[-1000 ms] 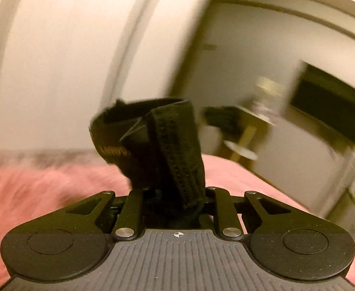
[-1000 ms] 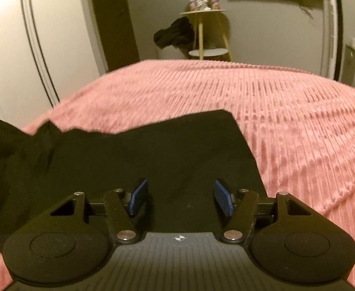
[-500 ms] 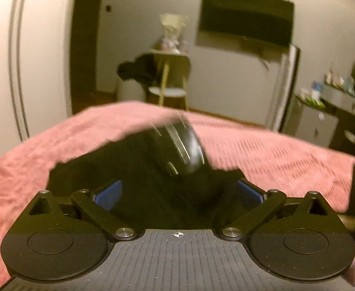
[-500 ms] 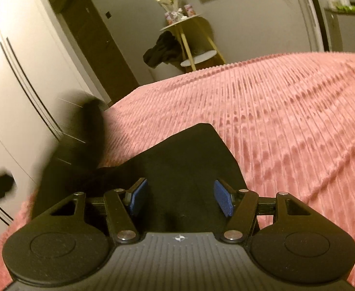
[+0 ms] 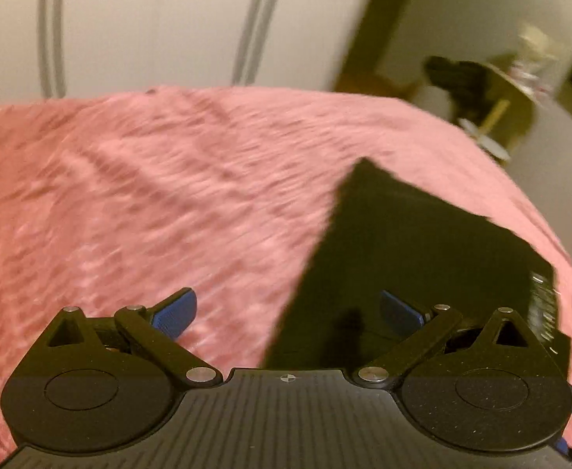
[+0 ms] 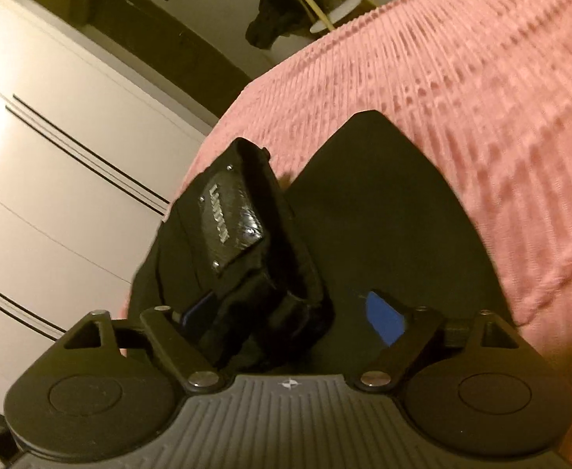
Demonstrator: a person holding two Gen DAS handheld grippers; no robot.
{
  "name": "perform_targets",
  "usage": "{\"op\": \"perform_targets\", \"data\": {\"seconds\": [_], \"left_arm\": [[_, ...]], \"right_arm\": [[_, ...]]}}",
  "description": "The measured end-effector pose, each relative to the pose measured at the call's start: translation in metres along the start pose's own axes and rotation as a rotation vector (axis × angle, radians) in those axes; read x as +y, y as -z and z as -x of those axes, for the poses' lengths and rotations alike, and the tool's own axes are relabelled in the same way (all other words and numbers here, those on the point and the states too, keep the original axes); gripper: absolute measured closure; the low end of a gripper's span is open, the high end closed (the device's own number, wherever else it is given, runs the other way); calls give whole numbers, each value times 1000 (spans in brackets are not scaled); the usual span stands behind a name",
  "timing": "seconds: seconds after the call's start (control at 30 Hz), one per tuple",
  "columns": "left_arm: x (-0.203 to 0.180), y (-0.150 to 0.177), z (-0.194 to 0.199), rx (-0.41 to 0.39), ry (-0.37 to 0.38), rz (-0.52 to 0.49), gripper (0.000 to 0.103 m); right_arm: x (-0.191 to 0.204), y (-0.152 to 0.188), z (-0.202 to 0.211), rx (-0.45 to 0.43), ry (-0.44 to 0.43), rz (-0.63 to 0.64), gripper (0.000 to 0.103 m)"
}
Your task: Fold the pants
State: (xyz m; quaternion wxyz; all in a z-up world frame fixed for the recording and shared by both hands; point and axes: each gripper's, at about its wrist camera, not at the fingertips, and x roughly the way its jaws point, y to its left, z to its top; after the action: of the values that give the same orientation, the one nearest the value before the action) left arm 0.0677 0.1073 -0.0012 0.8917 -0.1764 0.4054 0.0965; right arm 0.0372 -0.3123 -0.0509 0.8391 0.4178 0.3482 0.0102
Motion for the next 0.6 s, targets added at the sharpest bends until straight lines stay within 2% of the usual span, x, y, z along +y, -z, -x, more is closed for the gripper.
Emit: {"op": "perform_targets", "data": {"seconds": [0.1,0.3,0.33,0.37,0.43,0.53,0.6], "left_arm": [[-1,3,-15,23,-12,-15,0],[-13,12,-14,10,54,-64,0],[-11,11,-16,17,59,-52,0],[-9,11,-16,22,60,-39,0],[-3,9,-18,26,69,-6,0],[2,9,-17,24,94,29,0],[1,9,-19,26,102,27,0]], "right_arm": [[0,-6,-15,35,-12,-13,18],[3,-14,-40,64,-40,-63,17],[4,-16,-43,72,-43,-64,22],[5,-19,-47,86,-44,-69,34],[4,-22,-48,102,-23,-69,46],[-6,-26,-49,126,-67,-108,48],[-10,-29,-51,143,-87,-136,45]]}}
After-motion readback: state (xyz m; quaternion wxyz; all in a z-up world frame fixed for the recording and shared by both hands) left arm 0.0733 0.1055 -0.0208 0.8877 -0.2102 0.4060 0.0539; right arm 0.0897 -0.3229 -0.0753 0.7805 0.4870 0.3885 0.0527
